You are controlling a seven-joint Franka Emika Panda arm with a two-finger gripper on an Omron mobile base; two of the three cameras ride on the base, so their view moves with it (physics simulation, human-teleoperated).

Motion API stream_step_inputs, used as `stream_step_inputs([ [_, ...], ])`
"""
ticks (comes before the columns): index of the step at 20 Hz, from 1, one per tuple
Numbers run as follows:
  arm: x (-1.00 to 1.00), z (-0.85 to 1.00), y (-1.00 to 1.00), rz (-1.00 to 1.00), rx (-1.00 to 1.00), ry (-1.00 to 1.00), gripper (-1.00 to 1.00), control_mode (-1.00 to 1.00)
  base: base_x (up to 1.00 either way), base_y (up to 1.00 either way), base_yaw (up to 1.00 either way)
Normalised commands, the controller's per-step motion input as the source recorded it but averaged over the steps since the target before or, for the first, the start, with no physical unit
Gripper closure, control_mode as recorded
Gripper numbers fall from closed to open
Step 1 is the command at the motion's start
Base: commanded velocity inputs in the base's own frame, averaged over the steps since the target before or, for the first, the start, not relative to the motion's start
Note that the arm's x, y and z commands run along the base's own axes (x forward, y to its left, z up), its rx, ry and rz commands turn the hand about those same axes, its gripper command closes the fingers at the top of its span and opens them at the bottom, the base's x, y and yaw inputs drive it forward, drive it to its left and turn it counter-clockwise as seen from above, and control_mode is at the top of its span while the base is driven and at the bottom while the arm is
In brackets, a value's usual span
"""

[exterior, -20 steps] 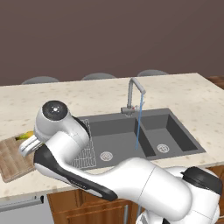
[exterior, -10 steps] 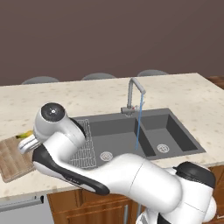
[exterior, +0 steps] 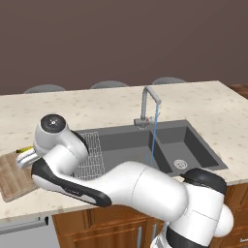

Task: Pick the banana from the sink and place it on the cutting board to airdry. Then turn off the sink faucet.

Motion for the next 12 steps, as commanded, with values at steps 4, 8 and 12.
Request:
stream_step_inputs([
  [4, 0.18, -0.3, 0.16, -0.06, 0.0, 0.05, 1.0, -1.0, 0.0, 0.0, 0.0],
  [8, 0.18, -0.15, 0.17, -0.05, 0.0, 0.02, 1.0, -1.0, 0.0, 0.0, 0.0],
  [12, 0.15, -0.12, 0.15, -0.05, 0.0, 0.01, 1.0, -1.0, 0.0, 0.0, 0.0],
])
